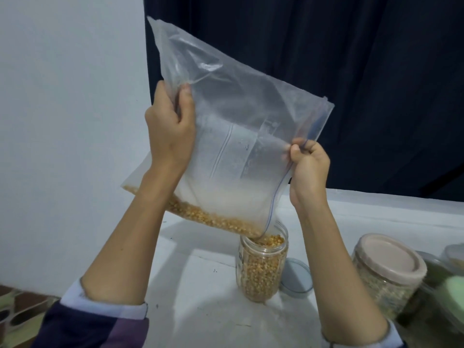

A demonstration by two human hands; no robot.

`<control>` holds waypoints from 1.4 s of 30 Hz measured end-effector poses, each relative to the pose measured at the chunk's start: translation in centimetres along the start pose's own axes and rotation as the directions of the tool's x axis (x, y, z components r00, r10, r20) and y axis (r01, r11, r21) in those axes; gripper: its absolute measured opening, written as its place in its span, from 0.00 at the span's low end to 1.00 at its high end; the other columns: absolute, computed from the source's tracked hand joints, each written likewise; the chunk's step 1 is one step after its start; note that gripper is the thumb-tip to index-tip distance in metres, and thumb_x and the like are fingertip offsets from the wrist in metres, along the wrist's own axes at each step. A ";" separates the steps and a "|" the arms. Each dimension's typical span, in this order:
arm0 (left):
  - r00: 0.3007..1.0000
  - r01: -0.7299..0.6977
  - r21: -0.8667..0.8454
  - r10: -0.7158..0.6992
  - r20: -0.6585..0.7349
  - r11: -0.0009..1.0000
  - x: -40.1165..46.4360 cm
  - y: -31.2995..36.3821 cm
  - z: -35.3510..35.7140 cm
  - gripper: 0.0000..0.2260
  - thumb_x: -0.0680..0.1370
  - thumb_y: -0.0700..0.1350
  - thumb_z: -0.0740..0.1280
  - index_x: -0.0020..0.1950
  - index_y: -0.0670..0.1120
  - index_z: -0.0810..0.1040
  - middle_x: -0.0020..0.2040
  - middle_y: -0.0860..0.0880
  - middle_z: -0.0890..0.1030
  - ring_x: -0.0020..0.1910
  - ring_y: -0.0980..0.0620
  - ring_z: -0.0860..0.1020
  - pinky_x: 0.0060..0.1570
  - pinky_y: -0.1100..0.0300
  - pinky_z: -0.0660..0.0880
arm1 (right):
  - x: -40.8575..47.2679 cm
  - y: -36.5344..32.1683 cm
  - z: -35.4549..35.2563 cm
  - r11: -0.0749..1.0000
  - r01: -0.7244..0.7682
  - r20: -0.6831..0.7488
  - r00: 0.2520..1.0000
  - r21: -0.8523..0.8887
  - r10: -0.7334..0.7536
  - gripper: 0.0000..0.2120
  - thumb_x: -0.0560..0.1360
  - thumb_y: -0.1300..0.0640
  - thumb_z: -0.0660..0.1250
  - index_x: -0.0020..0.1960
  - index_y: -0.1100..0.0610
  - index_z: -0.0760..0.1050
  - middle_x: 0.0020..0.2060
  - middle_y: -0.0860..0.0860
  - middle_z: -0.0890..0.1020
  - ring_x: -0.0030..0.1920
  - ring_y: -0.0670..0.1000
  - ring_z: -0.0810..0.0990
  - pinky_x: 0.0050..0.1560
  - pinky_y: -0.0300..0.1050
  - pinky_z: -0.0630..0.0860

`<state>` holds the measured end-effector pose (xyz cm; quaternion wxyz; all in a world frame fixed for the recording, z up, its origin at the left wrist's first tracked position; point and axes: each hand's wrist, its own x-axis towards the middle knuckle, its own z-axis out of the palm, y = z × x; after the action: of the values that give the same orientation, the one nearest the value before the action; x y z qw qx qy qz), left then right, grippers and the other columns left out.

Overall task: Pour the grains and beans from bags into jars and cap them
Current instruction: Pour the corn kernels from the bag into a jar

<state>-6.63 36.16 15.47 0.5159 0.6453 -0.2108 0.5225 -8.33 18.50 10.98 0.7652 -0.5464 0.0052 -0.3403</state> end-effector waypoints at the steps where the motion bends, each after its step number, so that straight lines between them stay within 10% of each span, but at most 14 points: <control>1: 1.000 0.003 0.000 -0.003 0.005 1.000 0.0 0.0 0.1 0.14 0.81 0.43 0.57 0.37 0.53 0.61 0.31 0.57 0.64 0.27 0.63 0.66 0.29 0.68 0.63 | 0.1 0.0 0.0 1.000 0.004 -0.006 1.000 0.000 -0.004 0.12 0.79 0.69 0.57 0.44 0.55 0.71 0.36 0.48 0.76 0.35 0.43 0.74 0.41 0.32 0.73; 42: 1.000 -0.011 -0.020 0.011 0.022 1.000 -0.4 1.4 0.1 0.16 0.81 0.41 0.59 0.36 0.53 0.59 0.30 0.57 0.62 0.26 0.64 0.66 0.29 0.72 0.63 | -0.3 0.3 0.0 0.999 0.008 -0.065 0.998 0.032 -0.006 0.12 0.79 0.70 0.57 0.43 0.55 0.71 0.36 0.48 0.75 0.36 0.43 0.74 0.42 0.33 0.72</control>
<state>-7.90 35.47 15.76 0.5169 0.6449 -0.2252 0.5160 -8.38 18.75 10.59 0.7721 -0.5227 0.0227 -0.3607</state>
